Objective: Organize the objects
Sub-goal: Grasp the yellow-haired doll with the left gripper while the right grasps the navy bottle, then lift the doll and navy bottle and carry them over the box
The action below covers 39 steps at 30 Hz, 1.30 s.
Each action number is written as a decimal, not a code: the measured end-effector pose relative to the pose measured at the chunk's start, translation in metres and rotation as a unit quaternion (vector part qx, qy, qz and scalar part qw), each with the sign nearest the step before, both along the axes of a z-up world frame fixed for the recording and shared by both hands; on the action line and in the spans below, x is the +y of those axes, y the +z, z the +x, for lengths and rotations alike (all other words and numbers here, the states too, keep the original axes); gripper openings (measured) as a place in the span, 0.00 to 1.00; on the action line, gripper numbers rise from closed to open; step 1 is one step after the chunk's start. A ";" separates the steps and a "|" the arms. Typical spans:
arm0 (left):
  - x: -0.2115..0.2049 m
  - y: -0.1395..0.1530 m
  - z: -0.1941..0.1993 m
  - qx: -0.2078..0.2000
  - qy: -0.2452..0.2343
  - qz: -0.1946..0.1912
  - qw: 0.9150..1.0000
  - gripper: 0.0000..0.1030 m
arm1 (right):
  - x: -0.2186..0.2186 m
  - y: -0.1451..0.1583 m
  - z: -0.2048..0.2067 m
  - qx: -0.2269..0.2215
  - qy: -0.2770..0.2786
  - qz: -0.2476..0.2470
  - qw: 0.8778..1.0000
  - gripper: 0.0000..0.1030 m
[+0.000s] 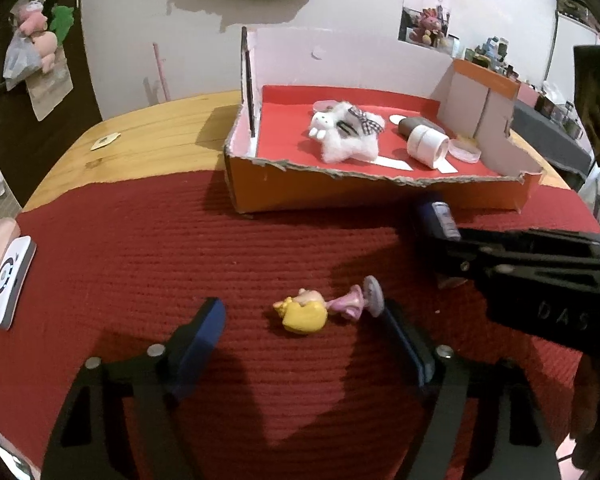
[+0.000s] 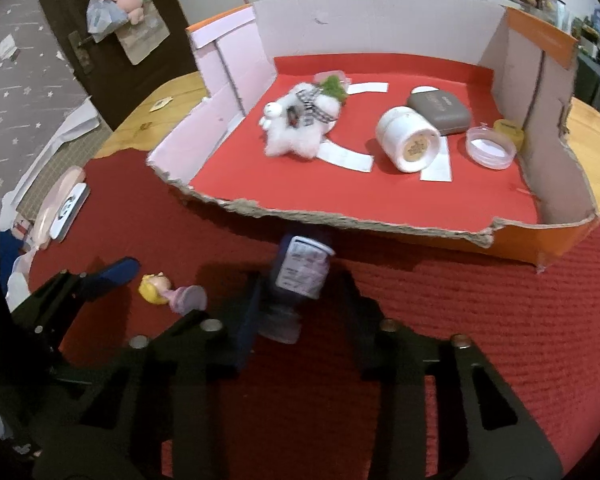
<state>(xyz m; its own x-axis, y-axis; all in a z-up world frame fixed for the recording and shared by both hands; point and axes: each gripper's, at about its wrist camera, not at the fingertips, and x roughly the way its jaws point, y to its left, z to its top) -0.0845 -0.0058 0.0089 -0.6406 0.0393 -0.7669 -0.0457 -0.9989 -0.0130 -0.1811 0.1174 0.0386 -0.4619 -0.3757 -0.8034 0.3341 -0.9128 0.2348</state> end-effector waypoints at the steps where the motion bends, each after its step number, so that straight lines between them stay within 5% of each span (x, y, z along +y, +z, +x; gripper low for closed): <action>1: 0.001 0.000 0.001 0.001 0.000 0.001 1.000 0.67 | -0.001 0.000 0.001 0.001 0.001 0.002 1.000 0.28; 4: 0.004 0.003 0.002 0.002 -0.007 0.007 1.000 0.52 | 0.003 0.000 0.003 -0.001 0.001 -0.005 1.000 0.28; 25: 0.000 0.013 0.001 0.000 -0.021 0.046 0.999 0.51 | 0.012 0.010 0.018 0.001 0.005 -0.030 1.000 0.27; 39: 0.003 0.054 -0.010 0.052 -0.023 0.043 0.997 0.51 | 0.027 0.049 0.025 0.046 -0.004 -0.049 0.998 0.27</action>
<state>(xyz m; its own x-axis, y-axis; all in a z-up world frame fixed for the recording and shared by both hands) -0.0942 -0.0029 0.0633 -0.7129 0.1341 -0.6883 -0.0974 -0.9910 -0.0922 -0.1565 0.1445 0.0877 -0.5342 -0.4476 -0.7171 0.3517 -0.8891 0.2929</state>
